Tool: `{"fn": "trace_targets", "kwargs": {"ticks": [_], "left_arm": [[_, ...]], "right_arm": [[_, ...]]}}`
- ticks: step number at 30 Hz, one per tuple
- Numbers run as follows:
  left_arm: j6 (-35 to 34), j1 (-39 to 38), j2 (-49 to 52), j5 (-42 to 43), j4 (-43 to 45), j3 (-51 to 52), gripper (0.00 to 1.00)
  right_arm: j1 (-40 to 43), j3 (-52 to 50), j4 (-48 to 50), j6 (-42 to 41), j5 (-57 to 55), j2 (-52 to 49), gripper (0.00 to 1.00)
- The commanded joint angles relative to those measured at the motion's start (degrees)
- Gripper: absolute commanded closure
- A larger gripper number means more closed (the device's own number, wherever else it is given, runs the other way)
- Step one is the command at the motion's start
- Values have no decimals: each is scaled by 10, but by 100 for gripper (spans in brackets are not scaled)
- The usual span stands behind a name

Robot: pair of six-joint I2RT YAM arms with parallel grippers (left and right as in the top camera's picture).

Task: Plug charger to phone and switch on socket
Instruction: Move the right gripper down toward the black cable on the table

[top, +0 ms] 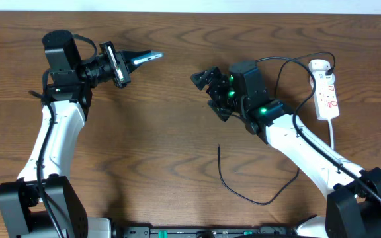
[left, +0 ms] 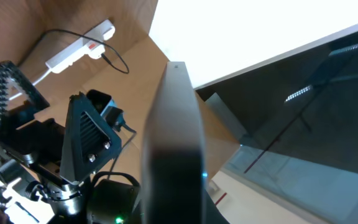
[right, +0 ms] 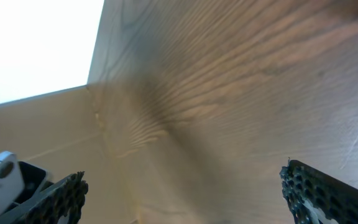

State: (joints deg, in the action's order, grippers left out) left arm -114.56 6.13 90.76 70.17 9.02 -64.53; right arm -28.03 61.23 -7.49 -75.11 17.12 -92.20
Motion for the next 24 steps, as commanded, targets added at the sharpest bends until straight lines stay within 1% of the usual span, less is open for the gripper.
{"fn": "trace_targets", "kwargs": {"ticks": [1,4,6,7,12,15,21,24], "left_arm": [[80,3,-4,12,6,-12,93],[157,3,-4,12,6,-12,93],[197,3,-4,12,6,-12,93],[217,3,-4,12,6,-12,93],[329,3,-4,12,6,-12,93],[401,3,-4,12,5,-12,93],[484,3,-4,12,5,-12,93],[497,3,1,12,5,-12,93]], "right_arm": [[14,-2,-14,83,-29,-1,1],[28,-2,-35,146,-36,-1,1],[38,-2,-59,184,-37,-1,10],[42,-2,-72,196,-44,0,12],[49,-2,-131,245,-112,-1,11],[52,-2,-156,282,-121,0,10],[51,-2,-250,345,-121,-1,9],[50,-2,-307,357,-121,-1,9]]}}
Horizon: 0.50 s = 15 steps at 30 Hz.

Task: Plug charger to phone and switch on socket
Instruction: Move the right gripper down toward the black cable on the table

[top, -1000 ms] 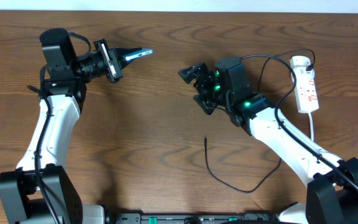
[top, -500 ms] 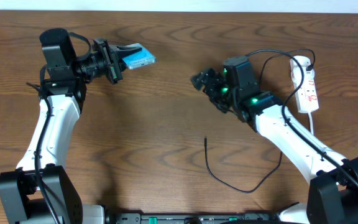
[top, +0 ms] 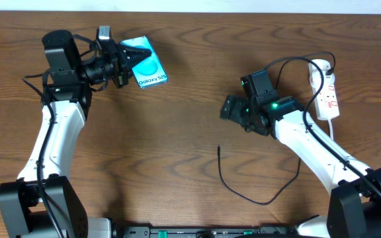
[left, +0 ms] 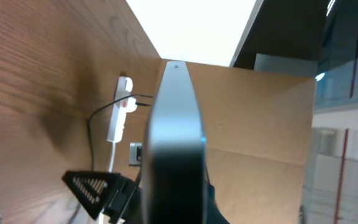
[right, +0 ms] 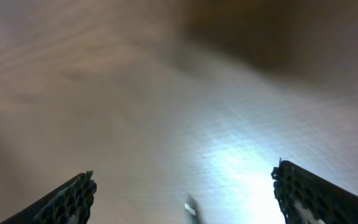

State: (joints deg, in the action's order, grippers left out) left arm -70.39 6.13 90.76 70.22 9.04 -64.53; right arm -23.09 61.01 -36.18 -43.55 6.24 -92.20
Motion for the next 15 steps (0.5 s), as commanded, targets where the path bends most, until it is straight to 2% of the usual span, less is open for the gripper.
{"fn": "trace_targets", "kwargs": {"ticks": [1,9,15], "left_arm": [[57,3,3,12,5,-12,93],[64,3,47,15,5,-12,93],[64,3,68,31,40,-12,93]], "right_arm": [[1,1,-36,46,-12,-1,9],[-26,1,-149,47,-12,-1,9],[-79,1,-165,47,1,-1,4]]}}
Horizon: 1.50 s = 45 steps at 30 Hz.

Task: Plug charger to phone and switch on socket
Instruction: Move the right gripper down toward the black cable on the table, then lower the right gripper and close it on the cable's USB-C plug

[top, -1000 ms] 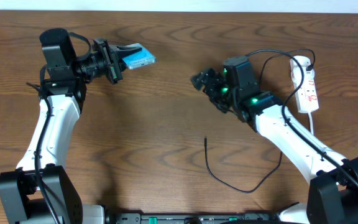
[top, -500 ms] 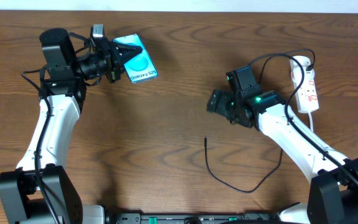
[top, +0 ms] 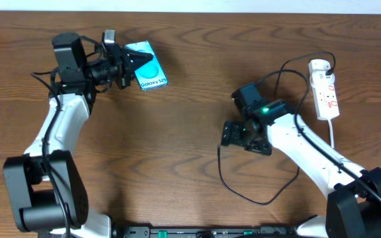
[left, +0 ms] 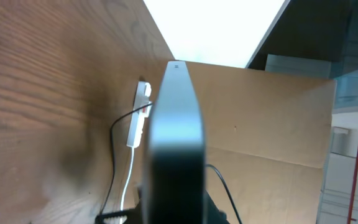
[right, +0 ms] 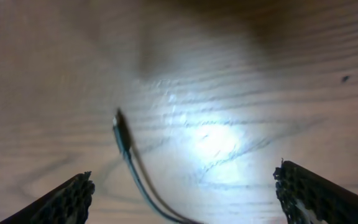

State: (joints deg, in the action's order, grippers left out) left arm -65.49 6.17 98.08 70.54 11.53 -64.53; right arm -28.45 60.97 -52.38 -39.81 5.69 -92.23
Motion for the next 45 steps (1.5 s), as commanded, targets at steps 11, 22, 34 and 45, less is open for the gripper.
{"fn": "trace_targets", "kwargs": {"ticks": [11,22,34,45], "left_arm": [[29,2,1,45,19,-12,93],[29,3,1,40,19,-12,93],[29,3,1,38,19,-12,93],[40,3,1,34,19,-12,93]], "right_arm": [[-76,-6,-16,-5,24,-3,13],[-80,-17,42,-13,64,-101,24],[-92,-17,59,-13,66,-111,36],[-89,-17,85,-13,43,-120,39]]}}
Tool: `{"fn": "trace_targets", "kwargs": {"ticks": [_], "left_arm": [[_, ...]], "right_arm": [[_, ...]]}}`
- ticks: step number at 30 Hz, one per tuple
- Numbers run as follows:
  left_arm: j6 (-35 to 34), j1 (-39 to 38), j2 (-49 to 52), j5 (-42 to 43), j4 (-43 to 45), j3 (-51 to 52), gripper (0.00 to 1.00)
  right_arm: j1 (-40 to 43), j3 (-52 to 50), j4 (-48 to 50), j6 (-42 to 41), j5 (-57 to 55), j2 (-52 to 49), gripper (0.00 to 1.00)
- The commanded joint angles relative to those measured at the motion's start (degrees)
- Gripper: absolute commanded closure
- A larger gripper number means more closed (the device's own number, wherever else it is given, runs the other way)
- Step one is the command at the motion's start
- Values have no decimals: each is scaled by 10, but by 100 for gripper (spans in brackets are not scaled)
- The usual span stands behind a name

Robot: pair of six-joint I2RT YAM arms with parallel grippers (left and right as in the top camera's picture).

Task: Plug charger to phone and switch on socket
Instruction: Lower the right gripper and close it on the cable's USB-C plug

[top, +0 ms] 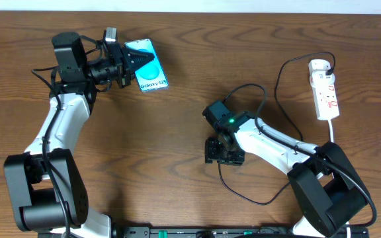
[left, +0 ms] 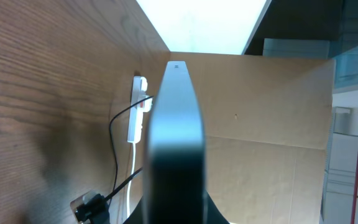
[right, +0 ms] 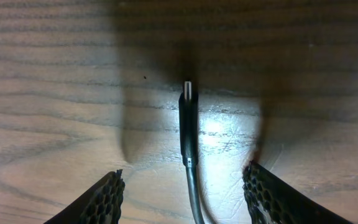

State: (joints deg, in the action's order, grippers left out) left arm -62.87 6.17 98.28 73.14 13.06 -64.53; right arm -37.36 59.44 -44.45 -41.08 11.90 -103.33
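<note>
A blue-backed phone marked Galaxy is held at the far left with my left gripper shut on it; in the left wrist view the phone stands edge-on in the middle. The black charger cable lies on the table, its plug end pointing away, centred between the fingers of my right gripper, which is open and low over it. In the overhead view that gripper covers the plug. The white socket strip lies at the far right.
The cable loops from the plug toward the table's front, then back up to the socket strip. A cardboard wall stands beyond the table in the left wrist view.
My right gripper moved left and down from beside the cable end to right over it, the plug now between its open fingers. The left arm with the phone barely shifted.
First my left gripper held the phone edge-on and my right gripper hovered open at mid-table. Then the phone was turned with its blue back up while the right gripper came toward the cable end. Now the right gripper straddles the plug.
</note>
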Motion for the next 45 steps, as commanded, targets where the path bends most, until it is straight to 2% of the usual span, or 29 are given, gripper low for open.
{"fn": "trace_targets", "kwargs": {"ticks": [1,3,6,11,15,19,27,37,41,45], "left_arm": [[14,3,-1,8,3,-12,93],[14,3,-1,8,3,-12,93],[13,3,-1,8,3,-12,93],[14,3,-1,7,3,-12,93],[13,3,-1,5,3,-12,92],[13,3,-1,3,3,-12,93],[13,3,-1,3,3,-12,93],[13,3,-1,3,3,-12,93],[13,3,-1,3,3,-12,93],[13,3,-1,3,3,-12,93]], "right_arm": [[2,-2,5,0,-19,-9,39],[3,-2,5,0,-19,-9,39],[3,-2,7,0,-22,-10,48],[4,-2,16,0,-23,-17,58],[7,-2,17,0,-24,-18,59],[10,-2,20,0,-26,-18,64],[10,-2,21,0,-27,-18,80],[10,-2,21,-2,-28,-19,91],[10,-2,21,-2,-28,-19,99],[10,-2,20,-3,-28,-19,99]]}}
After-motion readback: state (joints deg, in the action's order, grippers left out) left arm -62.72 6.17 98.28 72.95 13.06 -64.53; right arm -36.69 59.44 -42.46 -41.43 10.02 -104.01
